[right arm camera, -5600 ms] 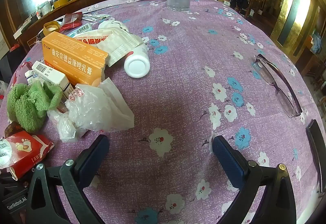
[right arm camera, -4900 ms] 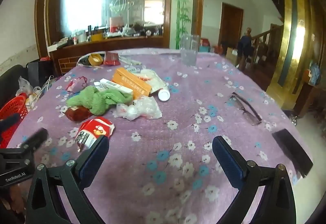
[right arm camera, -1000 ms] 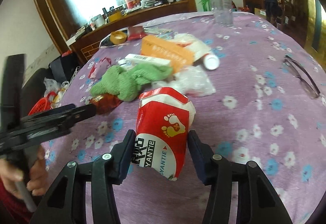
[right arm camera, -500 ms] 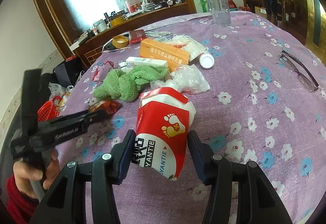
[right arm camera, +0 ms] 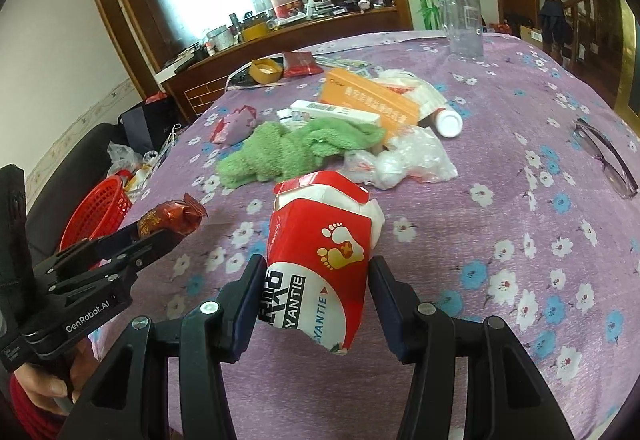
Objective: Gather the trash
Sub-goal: 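Grasp the brown candy wrapper with the left gripper while the right gripper holds the snack bag, then drop the candy wrapper and snack bag into the red basket with both grippers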
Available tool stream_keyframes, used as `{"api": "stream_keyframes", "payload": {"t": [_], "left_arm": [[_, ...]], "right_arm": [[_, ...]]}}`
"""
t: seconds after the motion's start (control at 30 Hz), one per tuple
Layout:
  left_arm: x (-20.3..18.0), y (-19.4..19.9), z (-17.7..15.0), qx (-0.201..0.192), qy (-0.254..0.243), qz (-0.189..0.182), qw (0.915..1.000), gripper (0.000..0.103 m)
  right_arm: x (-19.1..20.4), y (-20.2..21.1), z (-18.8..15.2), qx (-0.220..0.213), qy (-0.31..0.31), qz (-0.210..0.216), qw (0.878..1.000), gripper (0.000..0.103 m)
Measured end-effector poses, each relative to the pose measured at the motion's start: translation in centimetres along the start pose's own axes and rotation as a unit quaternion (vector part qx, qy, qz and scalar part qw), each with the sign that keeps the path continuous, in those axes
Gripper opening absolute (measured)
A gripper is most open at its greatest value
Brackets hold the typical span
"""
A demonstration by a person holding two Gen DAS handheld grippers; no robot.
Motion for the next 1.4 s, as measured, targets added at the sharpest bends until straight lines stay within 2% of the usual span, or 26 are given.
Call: {"api": "stream_keyframes", "payload": {"t": [0.53, 0.8, 1.03, 1.27, 1.4], "left_arm": [[2.5, 1.2, -0.4, -0.009, 0.027, 0.008, 0.9995, 0.045], [6.9, 3.9, 0.1, -0.035, 0.062, 0.032, 0.9969, 0.045], [14.1, 6.6, -1.3, -0.046, 0.106, 0.09, 0.9893, 0.045], [22.7, 8.3, -5.2, -0.032, 0.168, 0.146, 0.9744, 0.045], [26.3, 8.8, -6.9, -0.022, 0.191, 0.167, 0.967, 0.045]], "right_arm": [[2.1, -1.2, -0.5, 0.018, 0.029, 0.002, 0.999, 0.057], [5.6, -2.1, -0.1, 0.032, 0.063, 0.019, 0.997, 0.057], [11.8, -3.0, 1.3, 0.045, 0.109, 0.05, 0.992, 0.057], [20.4, -5.3, 1.3, 0.074, 0.152, 0.105, 0.98, 0.057], [25.5, -7.2, 0.8, 0.091, 0.172, 0.131, 0.972, 0.057]]}}
Point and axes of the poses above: each gripper's, at about its wrist camera, not at the fingertips, and y roughly against the way its jaws point, x to its left, z to its top, the point moved 8 cm from there along -y, roughly the way its jaws point, and after that the axes turned 11 degrees about -y, right-handed, at the moved point
